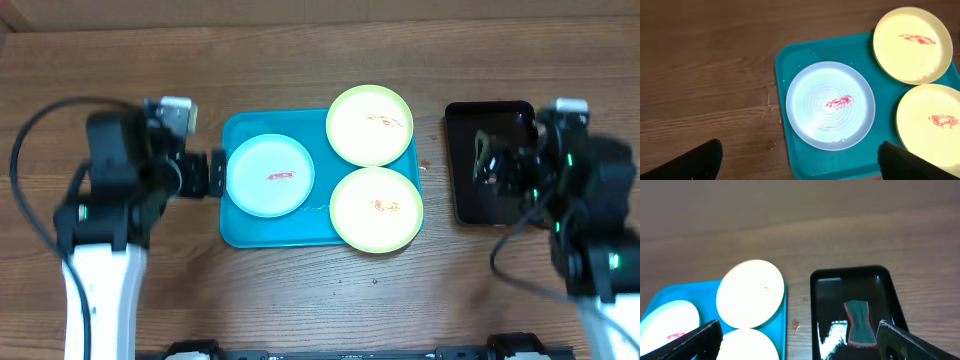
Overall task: Clean dirty plates on tray and stack at the side
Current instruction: 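Move the left gripper to the white plate's left rim and grip it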
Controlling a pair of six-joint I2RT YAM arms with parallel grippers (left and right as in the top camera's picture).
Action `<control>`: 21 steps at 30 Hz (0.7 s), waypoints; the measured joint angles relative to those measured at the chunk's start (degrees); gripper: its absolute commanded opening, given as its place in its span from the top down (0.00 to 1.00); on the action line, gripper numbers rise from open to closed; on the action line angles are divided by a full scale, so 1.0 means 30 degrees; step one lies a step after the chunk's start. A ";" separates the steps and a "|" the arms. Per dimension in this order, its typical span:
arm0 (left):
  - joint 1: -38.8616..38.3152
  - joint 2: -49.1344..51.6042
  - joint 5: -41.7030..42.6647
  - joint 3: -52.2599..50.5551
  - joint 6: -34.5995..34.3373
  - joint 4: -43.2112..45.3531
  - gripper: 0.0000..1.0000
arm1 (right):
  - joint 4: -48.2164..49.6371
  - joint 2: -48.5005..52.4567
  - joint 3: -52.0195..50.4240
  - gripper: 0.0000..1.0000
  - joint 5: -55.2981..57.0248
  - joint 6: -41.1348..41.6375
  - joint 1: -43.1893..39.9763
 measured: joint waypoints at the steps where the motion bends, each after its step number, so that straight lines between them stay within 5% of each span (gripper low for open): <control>1: 0.0000 0.0678 0.0197 0.0415 0.0000 -0.0131 0.00 | -0.0729 0.0758 0.0678 0.00 0.0000 0.0000 -0.0007; 15: 0.0000 0.7359 0.2200 0.0911 -0.2922 -0.0444 0.00 | -0.2849 0.6390 0.2098 0.00 0.0000 0.0015 0.0000; 21: -0.0102 0.9362 0.2732 0.0911 -0.4925 -0.0401 0.15 | -0.2973 0.6564 0.2098 0.00 0.0000 0.0947 -0.0153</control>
